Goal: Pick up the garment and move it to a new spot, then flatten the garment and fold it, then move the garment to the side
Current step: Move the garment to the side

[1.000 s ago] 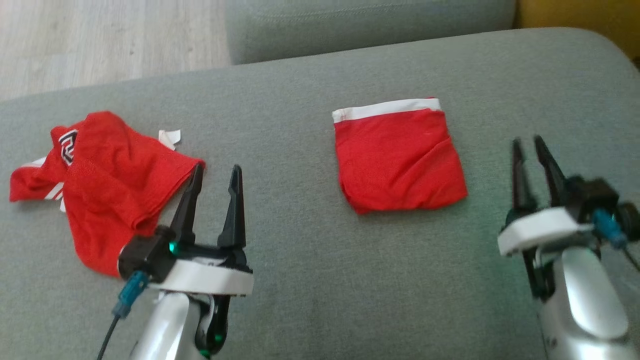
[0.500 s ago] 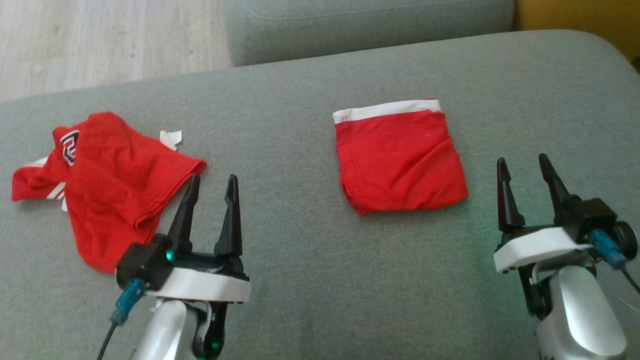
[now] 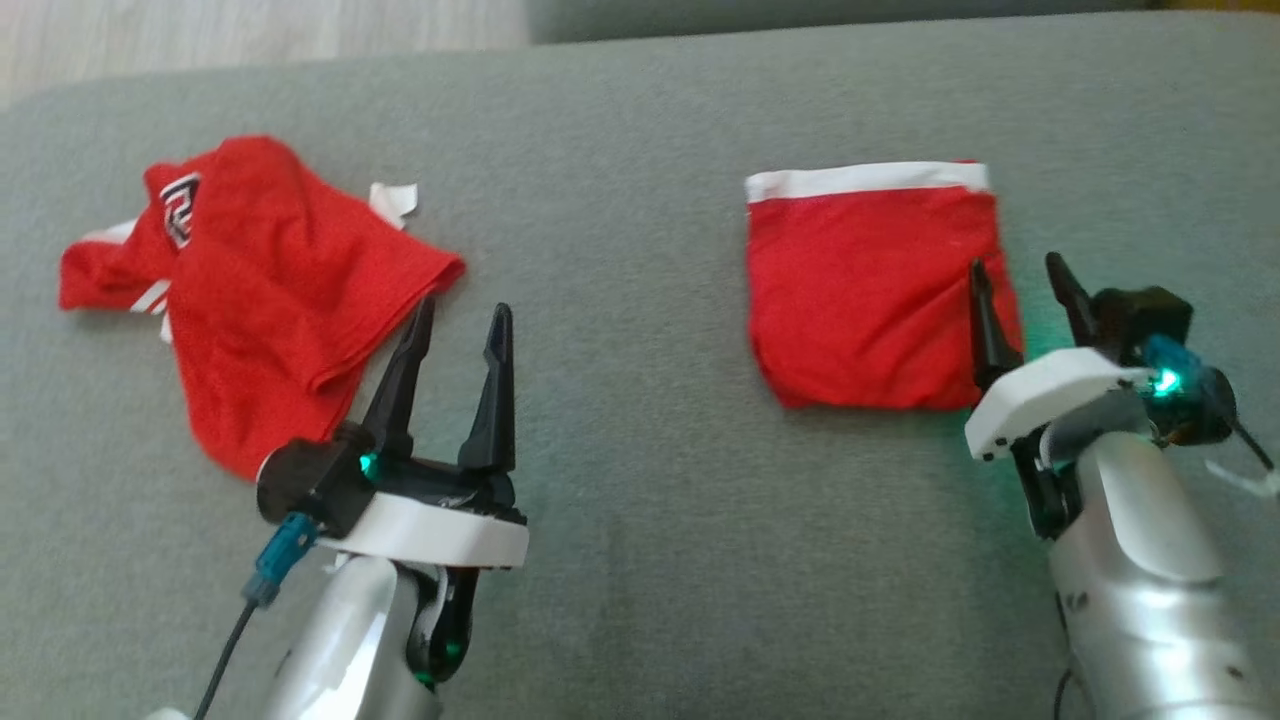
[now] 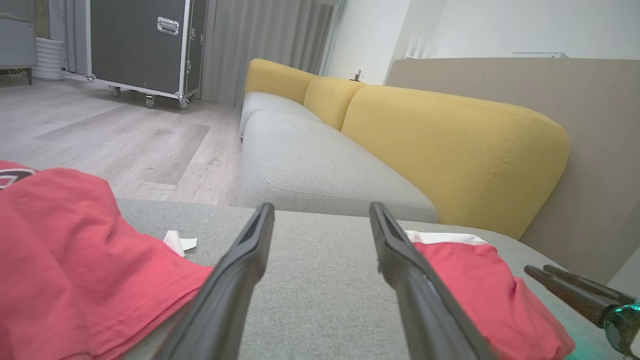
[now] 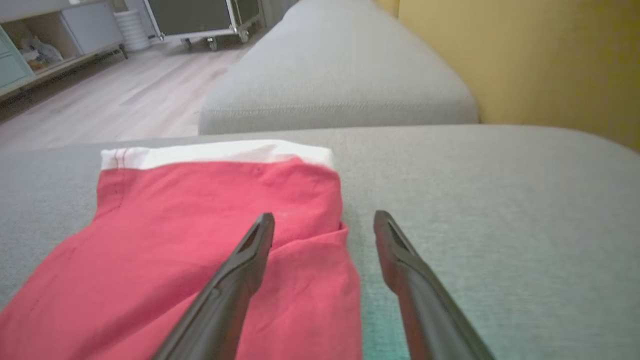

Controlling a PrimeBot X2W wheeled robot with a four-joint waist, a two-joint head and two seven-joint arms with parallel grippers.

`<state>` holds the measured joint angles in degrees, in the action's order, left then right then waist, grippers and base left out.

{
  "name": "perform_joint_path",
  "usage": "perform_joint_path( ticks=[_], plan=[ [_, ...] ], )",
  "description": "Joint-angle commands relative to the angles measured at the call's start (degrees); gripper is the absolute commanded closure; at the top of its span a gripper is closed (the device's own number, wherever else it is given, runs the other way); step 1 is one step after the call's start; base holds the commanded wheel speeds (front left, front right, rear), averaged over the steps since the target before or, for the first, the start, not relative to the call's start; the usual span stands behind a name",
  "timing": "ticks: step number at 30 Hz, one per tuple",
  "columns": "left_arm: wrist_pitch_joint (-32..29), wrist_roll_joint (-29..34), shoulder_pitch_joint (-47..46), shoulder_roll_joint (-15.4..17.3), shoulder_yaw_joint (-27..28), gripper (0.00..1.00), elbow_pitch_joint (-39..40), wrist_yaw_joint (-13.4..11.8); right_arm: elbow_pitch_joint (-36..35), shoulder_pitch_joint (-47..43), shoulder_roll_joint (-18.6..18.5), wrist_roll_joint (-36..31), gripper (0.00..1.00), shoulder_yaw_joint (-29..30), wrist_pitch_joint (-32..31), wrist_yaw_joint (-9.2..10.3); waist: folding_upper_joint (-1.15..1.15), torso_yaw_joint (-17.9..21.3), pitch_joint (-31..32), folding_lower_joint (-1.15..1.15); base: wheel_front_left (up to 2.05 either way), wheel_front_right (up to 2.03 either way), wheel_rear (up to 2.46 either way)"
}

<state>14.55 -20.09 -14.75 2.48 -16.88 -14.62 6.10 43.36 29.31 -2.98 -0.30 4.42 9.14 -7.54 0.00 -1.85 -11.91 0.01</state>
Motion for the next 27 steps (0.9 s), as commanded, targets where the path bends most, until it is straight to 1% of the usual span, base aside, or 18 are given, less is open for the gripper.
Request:
perform_joint_path(
  ticks=[1, 3, 8, 11, 12, 13, 17, 21, 25, 27],
  plan=[
    [0.45, 0.25, -2.21, 0.40, 1.38, 0.00, 1.67, 0.18, -0.65, 2.00, 0.10, 0.25, 0.00, -0.90, -0.14, 0.05, 0.00, -1.39, -1.29, -0.01, 0.00, 0.00, 0.00],
    [0.45, 0.11, -2.68, 0.40, 0.93, 0.00, 1.53, 0.12, 3.15, 3.97, 0.10, 0.41, 0.00, 0.31, -1.45, 0.05, 0.00, -2.28, -1.88, -0.01, 0.00, 0.00, 0.00],
    [0.45, -0.19, -3.48, 0.40, 0.34, 0.00, 1.49, -0.16, 11.00, 7.66, 0.10, -2.98, 0.00, 4.00, -3.13, 0.05, 0.00, -3.64, -2.80, -0.01, 0.00, 0.00, 0.00],
    [0.45, -0.19, -3.67, 0.40, 0.17, 0.00, 1.59, -0.35, 14.63, 9.30, 0.10, -3.86, 0.00, 4.42, -2.77, 0.05, 0.00, -3.88, -3.11, -0.01, 0.00, 0.00, 0.00],
    [0.45, -0.16, -3.69, 0.40, 0.15, 0.00, 1.60, -0.44, 15.55, 9.78, 0.10, -4.09, 0.57, 4.41, -2.36, 0.05, 0.00, -3.85, -3.15, -0.01, 0.00, 0.00, 0.00],
    [0.45, -0.15, -3.69, 0.40, 0.17, 0.00, 1.59, -0.52, 16.18, 10.20, 0.10, -4.55, 1.00, 4.19, -1.56, 0.05, 0.00, -3.76, -3.15, -0.01, 0.00, 0.00, 0.00],
    [0.45, -0.14, -3.40, 0.40, 0.45, 0.00, 1.32, -0.66, 17.33, 11.30, -0.16, -7.42, 1.00, 3.54, 2.00, 0.05, 0.00, -2.68, -2.48, -0.01, 0.00, 0.00, 0.00],
    [0.45, -0.22, -3.01, 0.40, 0.77, 0.00, 1.09, -0.64, 16.89, 11.94, -1.19, -11.00, 1.00, 2.27, 4.17, 0.05, 0.00, -1.21, -1.05, -0.01, 0.00, 0.00, 0.00],
    [0.45, -0.29, -2.60, 0.40, 1.49, 0.00, 1.15, -0.64, 15.63, 12.82, -2.45, -13.54, 1.00, -1.01, 5.10, 0.05, 0.00, 0.50, 0.29, -0.01, 0.00, 0.00, 0.00],
    [0.45, -0.34, -2.42, 0.40, 1.74, 0.00, 1.25, -0.65, 15.51, 13.33, -3.73, -14.14, 1.00, -3.45, 5.25, 0.05, 0.00, 1.24, 0.73, -0.01, 0.00, 0.00, 0.00]
  ],
)
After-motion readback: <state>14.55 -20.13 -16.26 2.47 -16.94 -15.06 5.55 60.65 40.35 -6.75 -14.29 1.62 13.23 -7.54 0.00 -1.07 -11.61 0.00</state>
